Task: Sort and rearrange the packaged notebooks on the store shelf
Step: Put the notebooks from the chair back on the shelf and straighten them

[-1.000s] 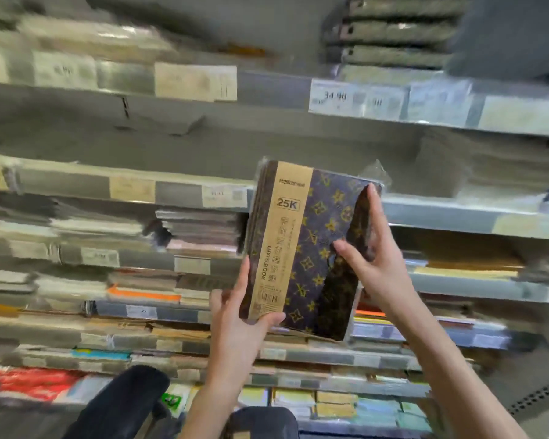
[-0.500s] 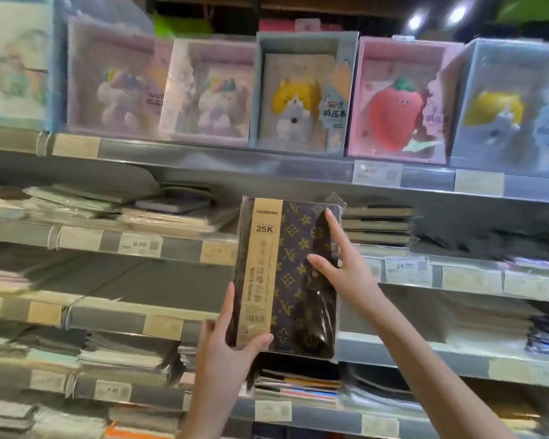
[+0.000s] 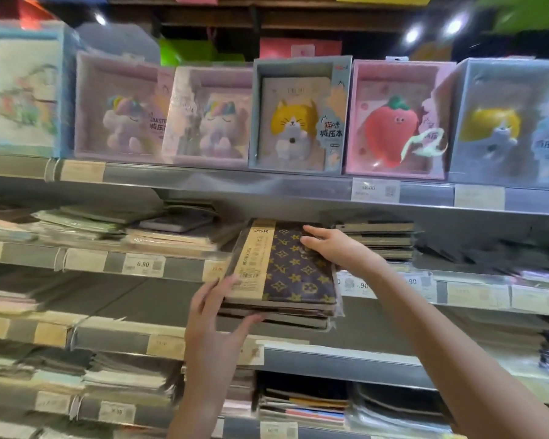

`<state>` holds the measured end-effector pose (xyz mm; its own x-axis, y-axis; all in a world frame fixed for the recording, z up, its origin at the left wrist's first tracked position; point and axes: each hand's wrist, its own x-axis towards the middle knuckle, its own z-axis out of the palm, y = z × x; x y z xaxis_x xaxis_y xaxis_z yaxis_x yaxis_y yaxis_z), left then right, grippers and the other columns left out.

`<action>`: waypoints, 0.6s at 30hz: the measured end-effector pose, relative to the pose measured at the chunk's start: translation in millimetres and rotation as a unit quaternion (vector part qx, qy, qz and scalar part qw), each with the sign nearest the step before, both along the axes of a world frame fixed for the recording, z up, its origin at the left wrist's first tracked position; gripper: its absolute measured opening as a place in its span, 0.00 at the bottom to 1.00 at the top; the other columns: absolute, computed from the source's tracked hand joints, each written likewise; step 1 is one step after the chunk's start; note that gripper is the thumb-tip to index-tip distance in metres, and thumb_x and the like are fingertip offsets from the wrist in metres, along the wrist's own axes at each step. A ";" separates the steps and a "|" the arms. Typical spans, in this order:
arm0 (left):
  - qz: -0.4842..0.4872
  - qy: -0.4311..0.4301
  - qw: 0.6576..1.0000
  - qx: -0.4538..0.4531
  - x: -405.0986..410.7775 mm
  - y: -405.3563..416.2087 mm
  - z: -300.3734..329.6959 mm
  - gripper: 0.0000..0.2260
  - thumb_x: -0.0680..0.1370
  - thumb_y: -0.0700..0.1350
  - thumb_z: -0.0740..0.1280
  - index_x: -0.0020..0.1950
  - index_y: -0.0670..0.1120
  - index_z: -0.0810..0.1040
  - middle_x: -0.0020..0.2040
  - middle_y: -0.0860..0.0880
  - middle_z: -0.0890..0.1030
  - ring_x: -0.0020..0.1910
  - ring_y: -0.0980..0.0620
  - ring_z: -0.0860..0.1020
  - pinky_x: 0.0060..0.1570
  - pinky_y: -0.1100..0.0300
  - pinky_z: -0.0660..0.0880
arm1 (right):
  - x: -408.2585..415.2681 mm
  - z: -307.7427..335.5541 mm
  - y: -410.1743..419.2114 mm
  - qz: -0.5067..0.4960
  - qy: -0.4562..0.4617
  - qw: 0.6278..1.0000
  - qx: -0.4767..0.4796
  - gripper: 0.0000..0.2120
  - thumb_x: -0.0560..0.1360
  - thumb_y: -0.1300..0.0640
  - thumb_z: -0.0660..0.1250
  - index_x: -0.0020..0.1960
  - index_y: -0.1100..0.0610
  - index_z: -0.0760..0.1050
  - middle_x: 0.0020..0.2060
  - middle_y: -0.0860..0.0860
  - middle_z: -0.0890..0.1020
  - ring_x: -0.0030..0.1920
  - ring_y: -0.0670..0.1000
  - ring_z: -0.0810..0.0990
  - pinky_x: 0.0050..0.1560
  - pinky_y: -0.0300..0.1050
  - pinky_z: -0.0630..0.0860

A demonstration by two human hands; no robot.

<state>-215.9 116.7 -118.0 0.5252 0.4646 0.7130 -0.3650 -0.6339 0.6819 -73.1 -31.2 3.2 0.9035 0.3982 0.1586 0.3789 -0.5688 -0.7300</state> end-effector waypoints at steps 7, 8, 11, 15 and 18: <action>0.004 -0.017 0.999 -0.038 7.5 -7.5 13.9 0.24 0.67 0.40 0.74 0.54 0.63 0.71 0.58 0.53 0.73 0.56 0.59 0.69 0.48 0.77 0.63 | -43.6 -24.8 -43.6 0.011 -0.169 0.983 0.066 0.19 0.78 0.44 0.56 0.66 0.47 0.71 0.61 0.47 0.76 0.63 0.49 0.73 0.60 0.46 0.73; 0.002 -0.018 0.999 -0.045 8.9 -8.5 17.2 0.23 0.67 0.42 0.75 0.55 0.62 0.73 0.58 0.54 0.72 0.56 0.60 0.68 0.48 0.77 0.63 | -57.0 -32.9 -48.9 0.030 -0.201 0.974 0.100 0.18 0.76 0.43 0.56 0.64 0.45 0.71 0.63 0.45 0.74 0.65 0.47 0.71 0.61 0.41 0.71; 0.005 -0.018 0.999 -0.050 14.4 -12.2 28.0 0.22 0.66 0.46 0.75 0.58 0.58 0.75 0.57 0.57 0.71 0.57 0.60 0.67 0.53 0.70 0.64 | -86.2 -60.6 -55.0 0.110 -0.226 0.953 0.171 0.21 0.72 0.36 0.56 0.64 0.35 0.65 0.70 0.33 0.59 0.70 0.37 0.60 0.61 0.26 0.64; 0.018 -0.031 0.998 -0.050 22.5 -15.5 37.3 0.23 0.67 0.48 0.75 0.61 0.55 0.74 0.56 0.60 0.71 0.59 0.61 0.66 0.56 0.66 0.62 | -76.7 -89.9 -45.3 0.079 -0.394 0.914 0.059 0.34 0.71 0.44 0.66 0.70 0.31 0.51 0.75 0.39 0.46 0.69 0.30 0.52 0.63 0.30 0.61; 0.029 -0.039 0.998 -0.047 27.3 -14.1 42.5 0.26 0.68 0.50 0.74 0.64 0.54 0.71 0.57 0.60 0.70 0.59 0.58 0.68 0.56 0.64 0.64 | -55.0 -92.0 -32.2 0.001 -0.493 0.869 0.039 0.42 0.69 0.66 0.72 0.72 0.40 0.55 0.76 0.50 0.51 0.63 0.42 0.69 0.52 0.40 0.76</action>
